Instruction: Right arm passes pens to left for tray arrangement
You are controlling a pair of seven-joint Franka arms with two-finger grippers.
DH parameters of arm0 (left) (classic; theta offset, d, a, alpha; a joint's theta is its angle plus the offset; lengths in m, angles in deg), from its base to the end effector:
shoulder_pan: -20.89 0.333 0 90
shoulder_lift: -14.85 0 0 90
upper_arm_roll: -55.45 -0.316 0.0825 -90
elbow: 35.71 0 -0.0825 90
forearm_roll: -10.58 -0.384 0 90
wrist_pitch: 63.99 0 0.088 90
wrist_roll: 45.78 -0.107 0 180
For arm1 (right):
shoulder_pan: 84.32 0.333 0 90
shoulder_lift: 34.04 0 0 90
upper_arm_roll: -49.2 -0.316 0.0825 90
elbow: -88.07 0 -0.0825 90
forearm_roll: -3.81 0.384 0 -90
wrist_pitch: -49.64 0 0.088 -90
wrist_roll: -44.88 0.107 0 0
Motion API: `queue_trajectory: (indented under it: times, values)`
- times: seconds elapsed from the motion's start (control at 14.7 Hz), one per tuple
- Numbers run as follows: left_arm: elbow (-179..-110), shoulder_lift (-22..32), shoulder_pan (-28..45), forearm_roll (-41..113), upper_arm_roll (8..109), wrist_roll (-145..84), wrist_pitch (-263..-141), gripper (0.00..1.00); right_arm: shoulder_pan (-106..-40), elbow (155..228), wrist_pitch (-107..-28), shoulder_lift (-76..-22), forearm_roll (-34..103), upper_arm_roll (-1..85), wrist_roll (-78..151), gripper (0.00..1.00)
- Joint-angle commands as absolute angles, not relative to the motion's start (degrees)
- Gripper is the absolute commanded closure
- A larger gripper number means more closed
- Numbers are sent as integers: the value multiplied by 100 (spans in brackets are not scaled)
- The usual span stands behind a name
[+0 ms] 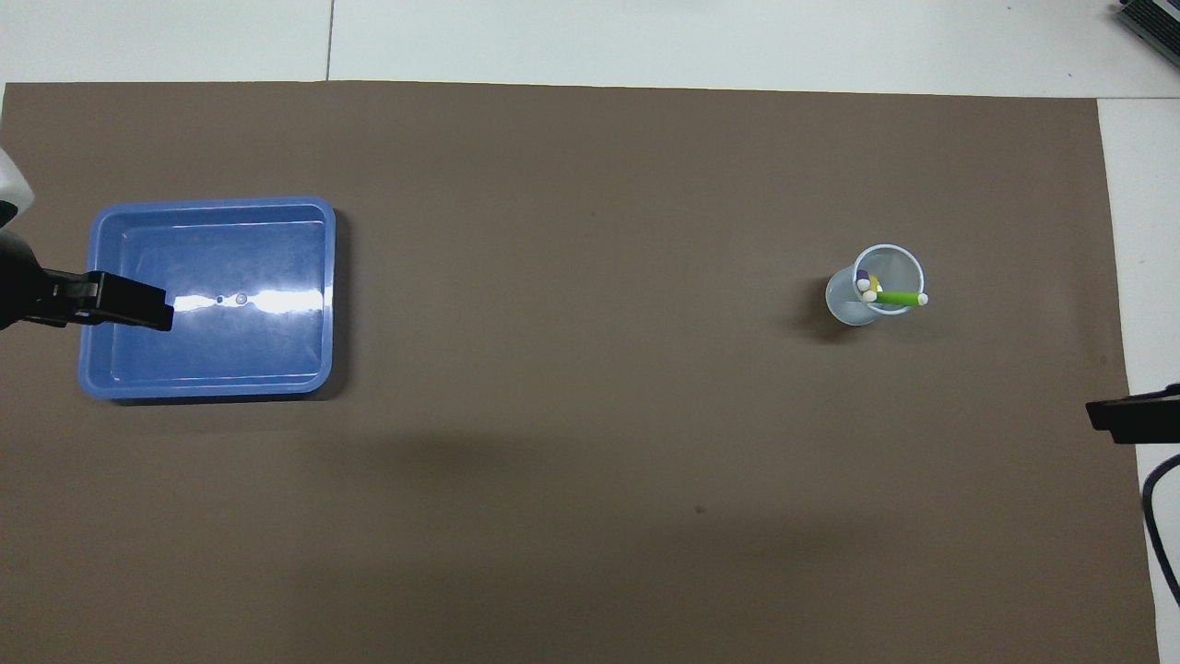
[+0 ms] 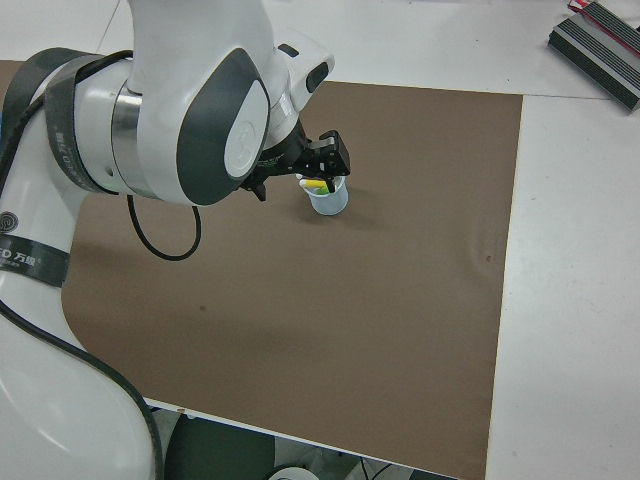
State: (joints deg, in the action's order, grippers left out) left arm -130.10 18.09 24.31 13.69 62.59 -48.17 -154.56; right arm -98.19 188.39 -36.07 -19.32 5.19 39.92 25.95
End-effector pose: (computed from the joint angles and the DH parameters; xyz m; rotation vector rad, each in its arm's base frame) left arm 0.5355 -0.0425 0.6199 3.0901 -0.1633 -0.0172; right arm 0.4650 -0.0235 0.6626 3.1015 0.3847 -0.0075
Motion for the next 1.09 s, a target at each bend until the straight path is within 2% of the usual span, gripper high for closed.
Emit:
queue_trajectory:
  times: [0.0,0.27,0.54,1.02]
  values:
    - [-13239,2012,2476,1427,6257,-4859,-15513,0,-9899,18941,-3570,-1796,645,3997,2370,0]
    - [-13283,2021,2476,1427,6257,-4886,-15522,0,-9970,19222,-4131,-1839,654,4094,1958,0]
    - [-13301,2030,2476,1418,6266,-4886,-15549,0,-10014,19249,-4597,-2269,654,4103,1992,0]
    - [-13362,2056,2476,1418,6257,-4886,-15592,0,-9996,19100,-5800,-3701,803,4094,3054,0]
